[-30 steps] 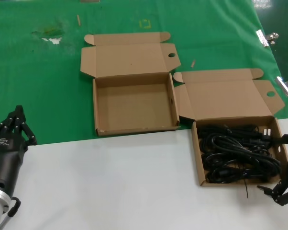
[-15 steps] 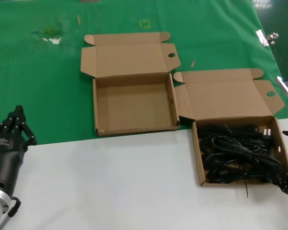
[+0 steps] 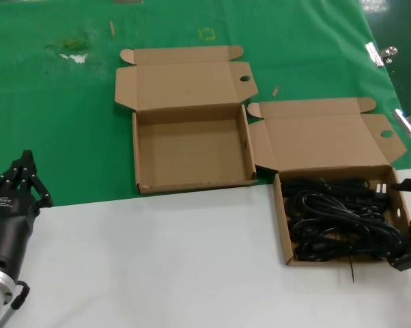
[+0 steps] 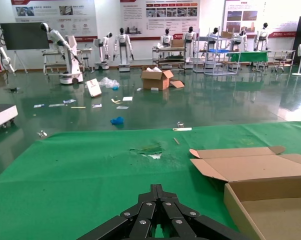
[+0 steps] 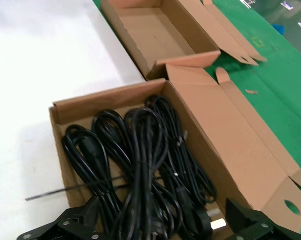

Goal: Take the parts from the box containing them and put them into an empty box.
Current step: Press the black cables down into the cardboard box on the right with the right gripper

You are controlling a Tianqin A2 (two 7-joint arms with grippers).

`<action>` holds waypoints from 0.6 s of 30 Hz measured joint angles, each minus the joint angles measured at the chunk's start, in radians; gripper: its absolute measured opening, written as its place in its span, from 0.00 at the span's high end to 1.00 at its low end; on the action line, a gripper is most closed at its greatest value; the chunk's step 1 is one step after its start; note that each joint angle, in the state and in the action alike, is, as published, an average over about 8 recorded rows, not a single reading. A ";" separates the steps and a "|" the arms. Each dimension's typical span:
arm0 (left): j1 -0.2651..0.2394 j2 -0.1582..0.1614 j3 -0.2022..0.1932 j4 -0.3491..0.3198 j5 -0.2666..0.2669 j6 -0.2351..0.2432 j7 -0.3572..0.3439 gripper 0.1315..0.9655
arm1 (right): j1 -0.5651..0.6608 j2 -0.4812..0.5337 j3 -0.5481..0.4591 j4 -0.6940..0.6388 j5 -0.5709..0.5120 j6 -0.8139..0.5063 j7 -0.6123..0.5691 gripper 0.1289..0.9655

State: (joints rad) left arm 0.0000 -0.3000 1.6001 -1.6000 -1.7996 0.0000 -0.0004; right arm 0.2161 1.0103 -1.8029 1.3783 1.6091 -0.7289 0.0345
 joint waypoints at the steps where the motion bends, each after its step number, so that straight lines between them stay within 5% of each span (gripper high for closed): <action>1: 0.000 0.000 0.000 0.000 0.000 0.000 0.000 0.99 | -0.002 -0.001 0.000 0.005 -0.001 0.001 0.001 0.09; 18: 0.000 0.000 0.000 0.000 0.000 0.000 0.000 0.99 | 0.017 -0.024 -0.010 -0.021 -0.030 0.006 -0.031 0.37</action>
State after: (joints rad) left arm 0.0000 -0.3000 1.6001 -1.6000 -1.7996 0.0000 -0.0004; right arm 0.2326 0.9860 -1.8125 1.3571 1.5788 -0.7231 0.0039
